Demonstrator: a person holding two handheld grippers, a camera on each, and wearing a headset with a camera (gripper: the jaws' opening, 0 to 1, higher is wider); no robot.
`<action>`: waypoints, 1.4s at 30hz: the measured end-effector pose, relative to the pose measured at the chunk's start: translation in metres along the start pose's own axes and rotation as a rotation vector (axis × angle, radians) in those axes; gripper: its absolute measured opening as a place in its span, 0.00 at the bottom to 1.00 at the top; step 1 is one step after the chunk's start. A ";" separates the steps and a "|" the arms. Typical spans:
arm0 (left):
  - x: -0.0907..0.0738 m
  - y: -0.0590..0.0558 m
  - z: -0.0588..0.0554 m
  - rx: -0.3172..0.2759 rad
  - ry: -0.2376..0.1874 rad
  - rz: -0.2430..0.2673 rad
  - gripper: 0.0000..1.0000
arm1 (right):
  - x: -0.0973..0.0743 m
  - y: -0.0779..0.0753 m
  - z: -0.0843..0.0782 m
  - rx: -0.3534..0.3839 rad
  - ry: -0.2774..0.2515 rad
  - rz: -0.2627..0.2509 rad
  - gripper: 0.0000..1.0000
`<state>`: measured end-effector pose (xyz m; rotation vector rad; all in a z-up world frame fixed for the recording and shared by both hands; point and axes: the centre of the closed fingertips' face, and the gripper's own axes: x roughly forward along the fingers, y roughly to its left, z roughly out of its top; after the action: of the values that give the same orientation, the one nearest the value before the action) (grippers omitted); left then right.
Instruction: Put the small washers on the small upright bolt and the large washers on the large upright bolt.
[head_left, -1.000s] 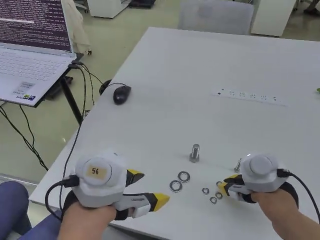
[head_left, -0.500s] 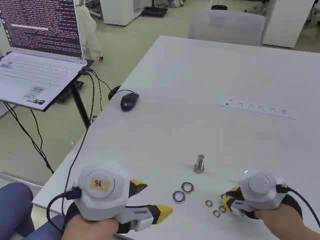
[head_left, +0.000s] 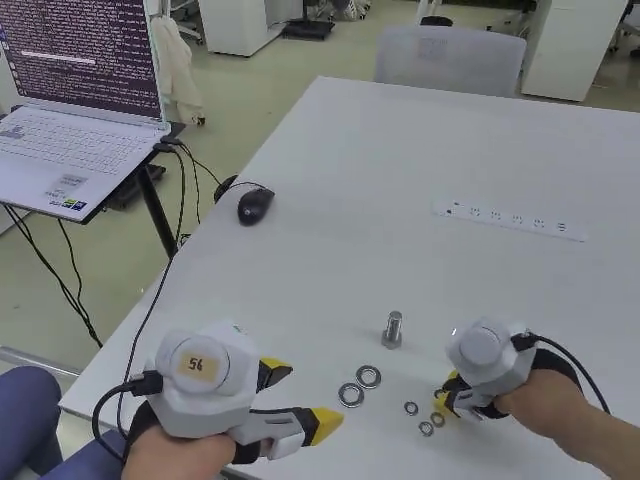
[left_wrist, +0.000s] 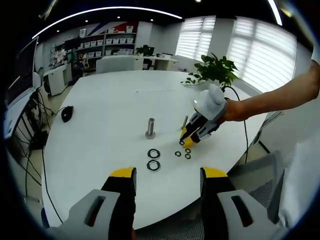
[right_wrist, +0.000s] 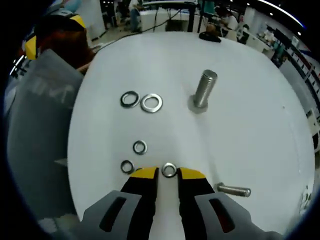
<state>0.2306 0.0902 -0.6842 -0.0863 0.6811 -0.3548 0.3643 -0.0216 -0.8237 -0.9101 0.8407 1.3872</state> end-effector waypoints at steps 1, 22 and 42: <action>0.000 0.000 0.001 0.000 -0.002 0.000 0.51 | 0.000 0.000 0.000 -0.003 0.005 0.004 0.17; 0.000 0.004 0.006 0.011 -0.010 -0.005 0.50 | -0.006 -0.001 -0.010 0.193 -0.127 -0.046 0.13; 0.003 0.001 0.005 0.004 -0.009 -0.015 0.50 | -0.018 -0.003 -0.017 0.276 -0.175 -0.066 0.13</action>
<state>0.2358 0.0895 -0.6826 -0.0891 0.6714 -0.3703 0.3671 -0.0449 -0.8147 -0.5906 0.8362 1.2378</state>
